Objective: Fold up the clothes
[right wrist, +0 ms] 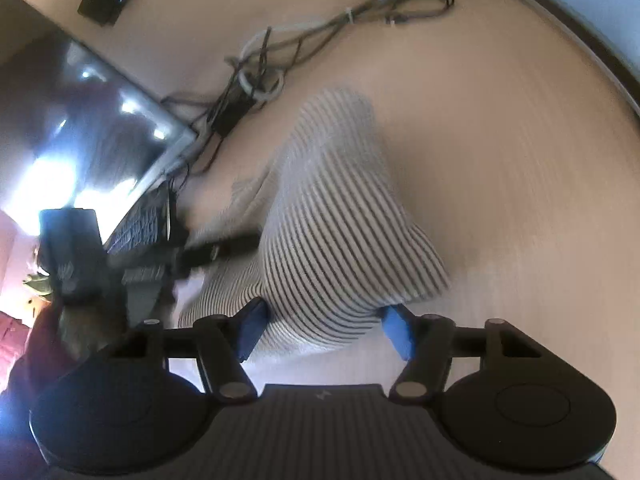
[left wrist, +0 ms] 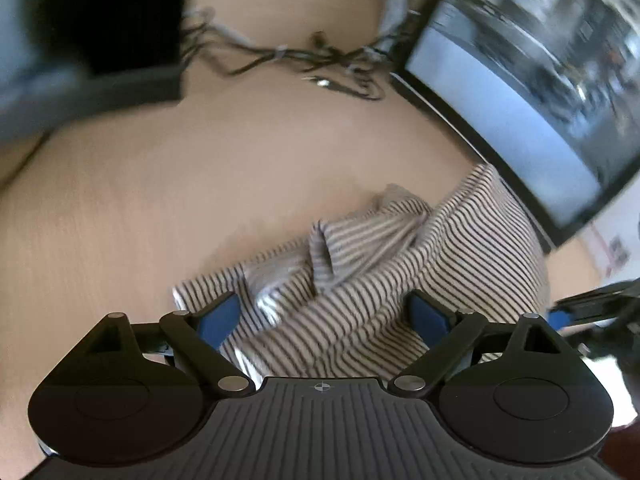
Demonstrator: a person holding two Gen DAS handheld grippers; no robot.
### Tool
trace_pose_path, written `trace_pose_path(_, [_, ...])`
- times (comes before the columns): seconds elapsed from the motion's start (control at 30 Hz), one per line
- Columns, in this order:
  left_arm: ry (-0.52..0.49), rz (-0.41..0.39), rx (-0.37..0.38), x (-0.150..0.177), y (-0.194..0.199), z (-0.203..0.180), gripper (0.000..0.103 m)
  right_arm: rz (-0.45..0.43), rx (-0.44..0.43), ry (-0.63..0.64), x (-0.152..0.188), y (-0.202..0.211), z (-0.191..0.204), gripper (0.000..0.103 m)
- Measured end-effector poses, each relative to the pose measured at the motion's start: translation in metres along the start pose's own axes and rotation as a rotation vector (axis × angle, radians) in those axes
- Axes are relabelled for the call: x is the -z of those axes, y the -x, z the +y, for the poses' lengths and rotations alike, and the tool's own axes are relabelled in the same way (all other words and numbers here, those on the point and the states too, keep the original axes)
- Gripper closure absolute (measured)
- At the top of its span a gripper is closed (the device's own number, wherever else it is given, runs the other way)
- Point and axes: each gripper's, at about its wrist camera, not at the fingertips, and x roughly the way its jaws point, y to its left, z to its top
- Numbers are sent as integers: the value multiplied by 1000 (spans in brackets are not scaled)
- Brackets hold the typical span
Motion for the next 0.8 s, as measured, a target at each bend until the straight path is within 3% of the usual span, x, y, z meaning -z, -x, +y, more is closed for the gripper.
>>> trace_pose_path(0.1, [132, -6, 18, 11, 11, -5, 18, -54, 57, 137, -16, -3, 13, 39])
trace_pose_path(0.17, [157, 2, 51, 21, 13, -21, 16, -89, 90, 231, -22, -4, 23, 39])
trace_pose_path(0.33, [74, 75, 174, 36, -9, -82, 17, -175, 172, 466, -37, -7, 48, 39])
trace_pose_path(0.43, [11, 66, 230, 37, 4, -108, 17, -226, 222, 606, -46, -9, 64, 38])
trace_pose_path(0.57, [-23, -56, 184, 38, 54, -103, 11, -295, 288, 794, -58, -12, 84, 28])
trace_pose_path(0.6, [-2, -61, 159, 37, 54, -97, 11, -299, 263, 782, -49, -5, 84, 27])
trace_pose_path(0.7, [67, -65, 88, 33, 48, -79, 28, -303, 196, 775, -13, 1, 87, 25])
trace_pose_path(0.73, [90, -67, 64, 31, 46, -73, 37, -304, 203, 804, -1, -5, 91, 24])
trace_pose_path(0.8, [135, -70, 16, 29, 42, -61, 41, -288, 251, 866, 18, -23, 96, 24])
